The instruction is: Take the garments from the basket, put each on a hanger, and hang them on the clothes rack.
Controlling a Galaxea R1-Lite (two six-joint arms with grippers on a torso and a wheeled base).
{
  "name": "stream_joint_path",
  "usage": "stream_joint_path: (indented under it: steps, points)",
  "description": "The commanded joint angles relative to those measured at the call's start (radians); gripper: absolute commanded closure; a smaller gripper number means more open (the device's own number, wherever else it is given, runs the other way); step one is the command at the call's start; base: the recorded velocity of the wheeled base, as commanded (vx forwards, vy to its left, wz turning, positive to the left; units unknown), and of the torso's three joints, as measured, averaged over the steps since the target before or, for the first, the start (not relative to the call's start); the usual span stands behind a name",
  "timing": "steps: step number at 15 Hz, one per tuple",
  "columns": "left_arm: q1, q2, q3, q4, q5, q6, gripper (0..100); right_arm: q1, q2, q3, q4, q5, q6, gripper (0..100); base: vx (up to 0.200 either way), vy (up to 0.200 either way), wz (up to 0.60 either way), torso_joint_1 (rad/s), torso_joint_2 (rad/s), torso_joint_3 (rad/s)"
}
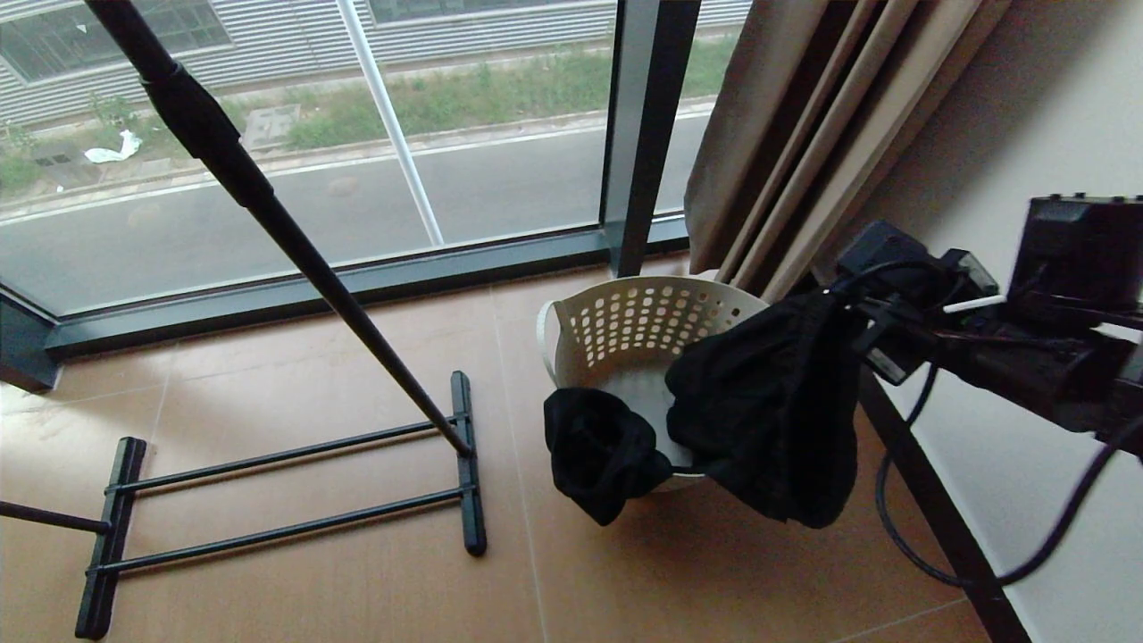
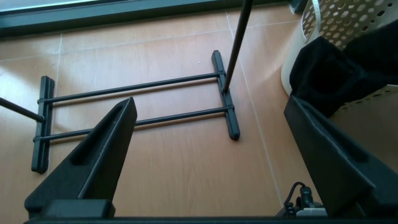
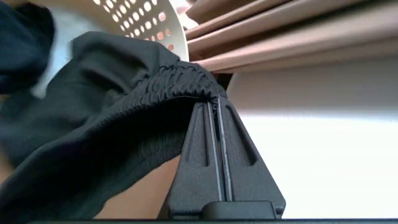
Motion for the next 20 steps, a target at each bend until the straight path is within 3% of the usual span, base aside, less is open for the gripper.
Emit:
stream_joint_path:
  steps: [1, 4, 9, 20]
  points:
    - [0.0, 0.001, 0.002, 0.0, 0.0, -0.001, 0, 0.065, -0.307, 0.038, 0.184, -0.021, 0.138, 100, 0.0, 0.0, 0.0, 0.0, 0.0, 0.0]
    - [0.0, 0.001, 0.002, 0.0, 0.002, -0.001, 0, 0.079, -0.372, -0.011, 0.306, -0.021, 0.245, 100, 0.0, 0.0, 0.0, 0.001, 0.0, 0.019]
    - [0.0, 0.001, 0.002, 0.0, 0.0, 0.001, 0, 0.077, -0.41, 0.05, 0.306, -0.012, 0.371, 100, 0.0, 0.0, 0.0, -0.002, 0.0, 0.16]
    - [0.0, 0.001, 0.002, 0.0, 0.0, 0.001, 0, 0.076, -0.401, 0.104, 0.295, 0.008, 0.382, 100, 0.0, 0.0, 0.0, 0.1, -0.36, -0.063]
